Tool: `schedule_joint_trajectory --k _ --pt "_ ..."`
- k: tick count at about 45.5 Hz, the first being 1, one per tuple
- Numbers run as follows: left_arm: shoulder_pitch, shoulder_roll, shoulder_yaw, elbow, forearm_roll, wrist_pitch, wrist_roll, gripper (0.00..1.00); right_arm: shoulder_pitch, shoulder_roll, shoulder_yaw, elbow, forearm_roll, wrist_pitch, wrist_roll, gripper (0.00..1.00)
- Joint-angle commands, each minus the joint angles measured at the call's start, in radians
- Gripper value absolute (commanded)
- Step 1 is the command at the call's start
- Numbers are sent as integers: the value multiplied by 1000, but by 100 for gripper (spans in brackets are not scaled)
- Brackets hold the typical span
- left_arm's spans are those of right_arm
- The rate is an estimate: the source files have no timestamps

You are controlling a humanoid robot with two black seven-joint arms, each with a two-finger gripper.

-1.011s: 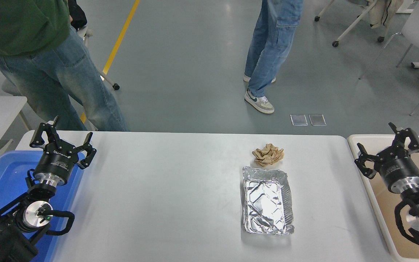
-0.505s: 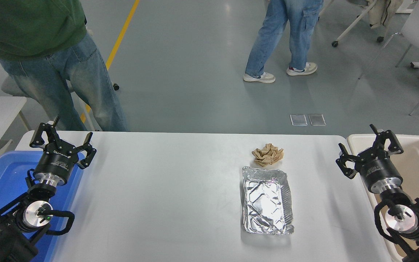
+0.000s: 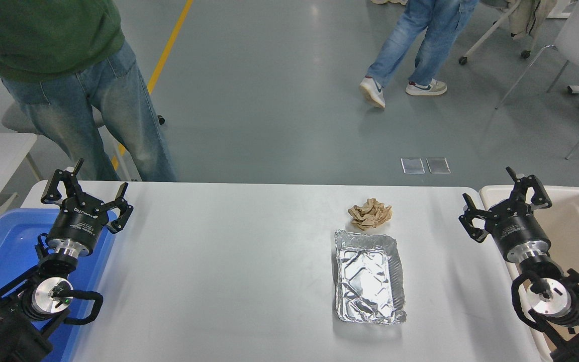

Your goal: Clean the table surface

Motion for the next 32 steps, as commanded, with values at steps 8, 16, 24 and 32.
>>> schedule_joint_trajectory --k 8,16,24,32 --pt "-1 0 0 0 0 0 0 99 2 -189 -145 310 -311 -161 -124 100" --pt "-1 0 0 0 0 0 0 99 25 -252 -161 396 -319 -157 -244 100" --pt "-1 0 0 0 0 0 0 99 31 -305 -194 488 -525 -153 -289 100" --pt "1 0 0 0 0 0 0 99 42 -326 -214 522 -840 -152 -380 99"
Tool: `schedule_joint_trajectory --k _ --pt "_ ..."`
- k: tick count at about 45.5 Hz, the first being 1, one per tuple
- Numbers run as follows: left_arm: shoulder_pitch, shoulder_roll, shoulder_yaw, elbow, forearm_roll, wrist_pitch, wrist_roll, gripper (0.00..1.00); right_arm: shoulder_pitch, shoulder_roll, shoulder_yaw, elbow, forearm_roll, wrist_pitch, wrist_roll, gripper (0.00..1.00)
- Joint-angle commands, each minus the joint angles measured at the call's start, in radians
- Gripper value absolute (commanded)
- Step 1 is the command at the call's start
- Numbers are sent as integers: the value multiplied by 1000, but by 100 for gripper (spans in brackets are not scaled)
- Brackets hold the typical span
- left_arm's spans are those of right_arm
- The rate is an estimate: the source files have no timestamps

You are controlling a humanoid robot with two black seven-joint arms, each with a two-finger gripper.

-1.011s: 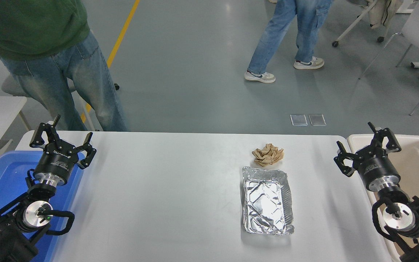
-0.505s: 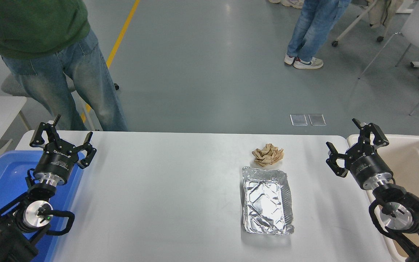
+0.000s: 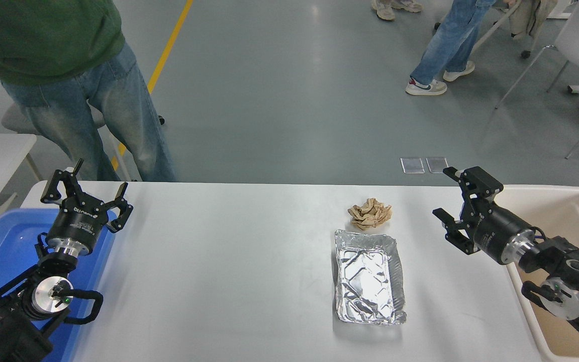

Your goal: Clean the table surface

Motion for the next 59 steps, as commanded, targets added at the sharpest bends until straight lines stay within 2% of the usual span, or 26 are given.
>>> schedule_joint_trajectory --k 1,9,17,21,31,40,54,59 --pt "0 0 0 0 0 0 0 99 16 -55 -44 89 -339 -4 -140 99" --pt "1 0 0 0 0 0 0 99 36 -57 -130 106 -366 10 -175 99" --pt "1 0 0 0 0 0 0 99 34 -44 -224 103 -558 -56 -175 99" --pt "1 0 0 0 0 0 0 99 40 -44 -303 97 -583 -84 -175 99" --pt "0 0 0 0 0 0 0 99 43 -40 -348 89 -621 -90 -160 98" --pt "1 0 0 0 0 0 0 99 40 -31 -383 46 -797 -133 -111 98" --pt "1 0 0 0 0 0 0 99 62 17 -492 29 -825 -190 -77 99" --pt "1 0 0 0 0 0 0 99 76 74 -494 -47 -827 -194 -77 99"
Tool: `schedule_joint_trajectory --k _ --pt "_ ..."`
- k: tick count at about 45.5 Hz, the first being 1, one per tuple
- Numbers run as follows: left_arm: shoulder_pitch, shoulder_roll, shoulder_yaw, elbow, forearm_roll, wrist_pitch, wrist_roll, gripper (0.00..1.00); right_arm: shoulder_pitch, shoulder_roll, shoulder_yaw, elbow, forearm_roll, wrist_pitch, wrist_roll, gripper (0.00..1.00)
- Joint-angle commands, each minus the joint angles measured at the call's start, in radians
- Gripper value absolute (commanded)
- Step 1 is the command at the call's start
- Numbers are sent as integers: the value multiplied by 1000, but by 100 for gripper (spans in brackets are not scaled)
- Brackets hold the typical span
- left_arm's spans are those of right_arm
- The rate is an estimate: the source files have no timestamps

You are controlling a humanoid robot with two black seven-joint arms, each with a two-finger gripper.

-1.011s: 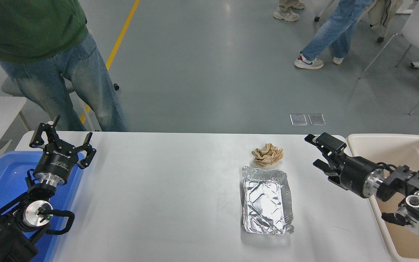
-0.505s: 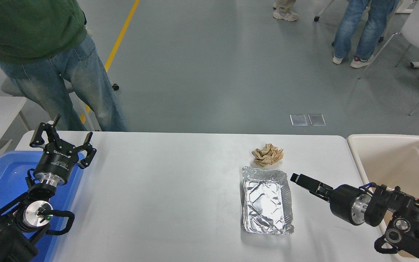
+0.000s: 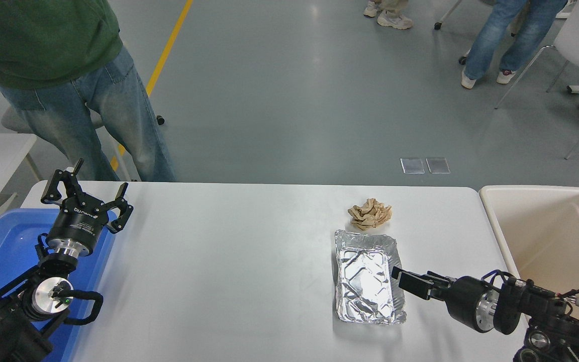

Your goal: Clean the table surface

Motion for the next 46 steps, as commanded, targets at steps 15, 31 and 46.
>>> schedule_joint_trajectory --k 15,31,46 --pt "-1 0 0 0 0 0 0 99 73 161 -70 -254 -29 -80 13 99" --pt "0 0 0 0 0 0 0 99 72 241 -84 -309 -26 -98 12 99" --pt "0 0 0 0 0 0 0 99 80 281 -85 -386 -24 -141 13 98"
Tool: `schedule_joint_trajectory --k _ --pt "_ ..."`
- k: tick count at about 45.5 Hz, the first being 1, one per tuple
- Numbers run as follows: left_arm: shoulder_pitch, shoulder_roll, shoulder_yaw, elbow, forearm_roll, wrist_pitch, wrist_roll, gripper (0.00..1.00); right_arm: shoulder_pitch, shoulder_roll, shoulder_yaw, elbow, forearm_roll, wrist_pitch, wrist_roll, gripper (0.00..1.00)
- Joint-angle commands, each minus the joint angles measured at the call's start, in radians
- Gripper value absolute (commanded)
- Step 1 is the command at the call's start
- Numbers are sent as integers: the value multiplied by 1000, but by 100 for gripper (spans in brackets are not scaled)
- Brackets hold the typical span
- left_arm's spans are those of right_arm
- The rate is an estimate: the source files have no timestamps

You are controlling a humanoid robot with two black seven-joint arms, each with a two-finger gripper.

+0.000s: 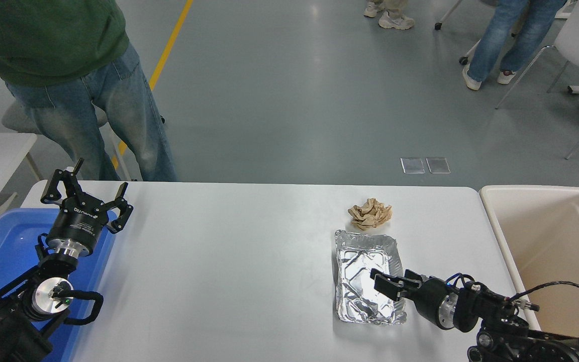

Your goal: Clean the table surface

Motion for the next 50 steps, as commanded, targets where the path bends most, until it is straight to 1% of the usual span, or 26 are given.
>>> schedule_joint_trajectory --k 1,10,20,44,50 --pt "0 0 0 0 0 0 0 99 9 28 -3 -50 0 -36 1 98" --pt "0 0 0 0 0 0 0 99 16 28 -23 -65 -6 -79 2 98" --pt "0 0 0 0 0 0 0 99 87 26 -190 -67 -3 -162 13 99" --pt "0 0 0 0 0 0 0 99 84 28 -192 -85 0 -168 13 98" --pt "0 0 0 0 0 0 0 99 84 28 -193 -101 0 -173 13 91"
